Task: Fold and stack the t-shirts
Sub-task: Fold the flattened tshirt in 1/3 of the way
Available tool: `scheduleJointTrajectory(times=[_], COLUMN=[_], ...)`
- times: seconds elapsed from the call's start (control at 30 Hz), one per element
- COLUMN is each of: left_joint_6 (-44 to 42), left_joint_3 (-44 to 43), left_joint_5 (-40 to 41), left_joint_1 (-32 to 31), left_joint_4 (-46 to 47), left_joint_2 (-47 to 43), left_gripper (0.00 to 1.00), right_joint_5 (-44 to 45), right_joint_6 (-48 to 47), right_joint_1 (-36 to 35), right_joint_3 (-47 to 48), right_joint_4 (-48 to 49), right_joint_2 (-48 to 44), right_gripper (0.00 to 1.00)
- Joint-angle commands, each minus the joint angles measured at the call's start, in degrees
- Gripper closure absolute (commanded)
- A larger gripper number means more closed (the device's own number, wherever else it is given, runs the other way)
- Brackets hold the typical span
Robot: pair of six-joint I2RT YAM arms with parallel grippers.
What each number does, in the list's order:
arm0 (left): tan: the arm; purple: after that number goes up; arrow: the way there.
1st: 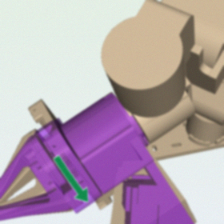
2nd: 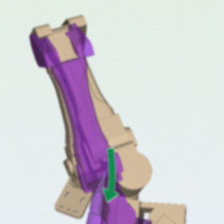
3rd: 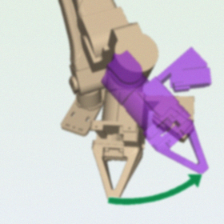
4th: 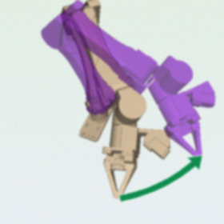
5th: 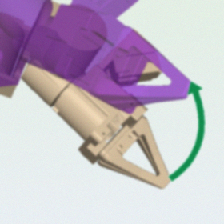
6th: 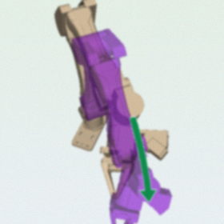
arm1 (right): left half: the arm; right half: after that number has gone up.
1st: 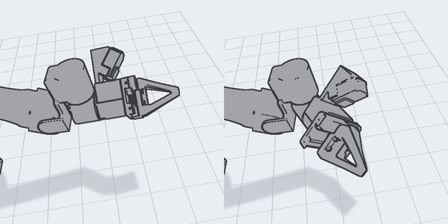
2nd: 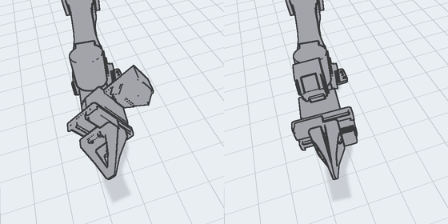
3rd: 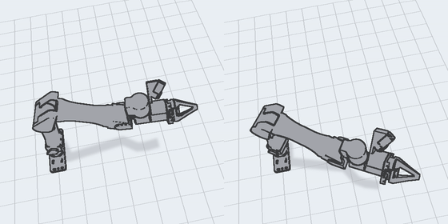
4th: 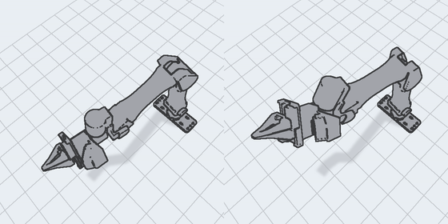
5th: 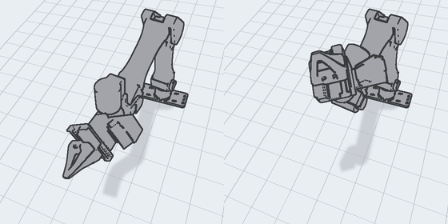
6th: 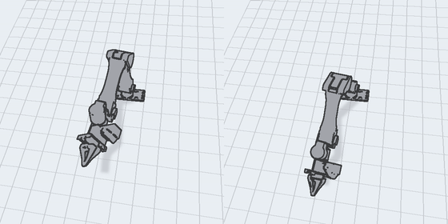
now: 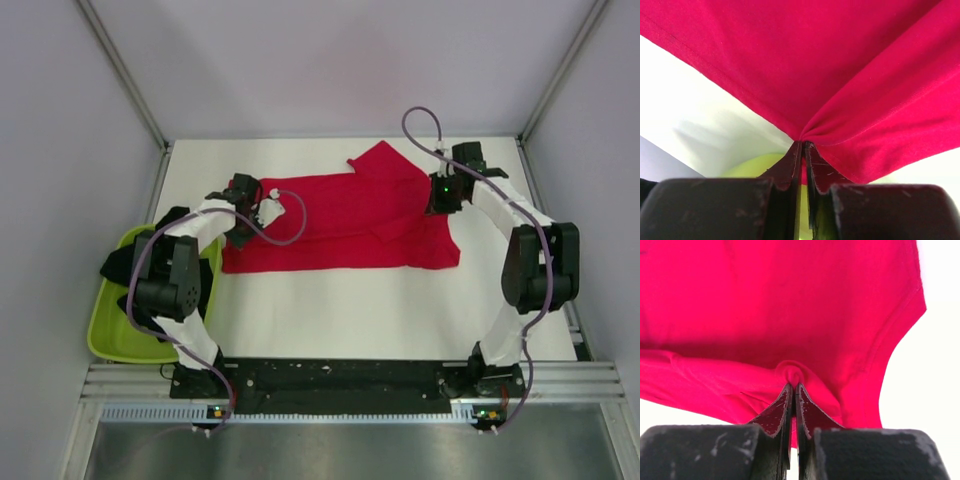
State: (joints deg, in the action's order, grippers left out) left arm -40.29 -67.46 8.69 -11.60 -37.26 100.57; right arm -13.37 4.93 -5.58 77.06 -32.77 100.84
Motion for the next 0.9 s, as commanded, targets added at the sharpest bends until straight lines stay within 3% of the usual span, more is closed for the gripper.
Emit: scheduleJointTrajectory(times=[0.0,0.1,0.3,0.43,0.53,0.67,0.8,0.87], left_joint_6=[1.97,1.54,3.29,5.49,6.37,2.51,-7.67,-11.63], left_joint_3=[-1.71,0.92,-2.49,-7.41,-9.53,-7.96,0.38,5.56], left_joint_5=[1.07,2.20,11.87,13.20,8.99,-2.77,-14.91,-15.98], left_joint_1=[0.35,0.35,1.05,1.66,1.66,1.22,1.05,1.05], left_joint_4=[5.59,12.27,18.97,18.10,15.38,5.20,-3.43,-3.09], left_joint_2=[0.42,-0.99,2.95,4.28,2.79,-2.65,-10.12,-12.24], left_gripper=[0.87,0.69,0.67,0.63,0.60,0.59,0.53,0.42], right_joint_5=[0.01,-1.92,-2.27,1.39,7.64,8.00,15.45,16.27], right_joint_6=[-1.15,-0.98,2.88,7.54,12.55,14.15,10.29,10.01], right_joint_1=[0.75,0.75,0.66,0.84,1.80,4.35,4.44,5.05], right_joint_3=[3.27,5.64,10.12,15.48,20.66,25.33,10.61,0.86], right_joint_4=[1.13,1.05,1.48,1.84,1.75,-3.77,-5.81,-6.33], right_joint_2=[2.96,5.77,11.12,14.64,16.67,15.02,2.21,-2.99], right_gripper=[1.00,1.00,0.98,0.77,0.65,0.55,0.36,0.32])
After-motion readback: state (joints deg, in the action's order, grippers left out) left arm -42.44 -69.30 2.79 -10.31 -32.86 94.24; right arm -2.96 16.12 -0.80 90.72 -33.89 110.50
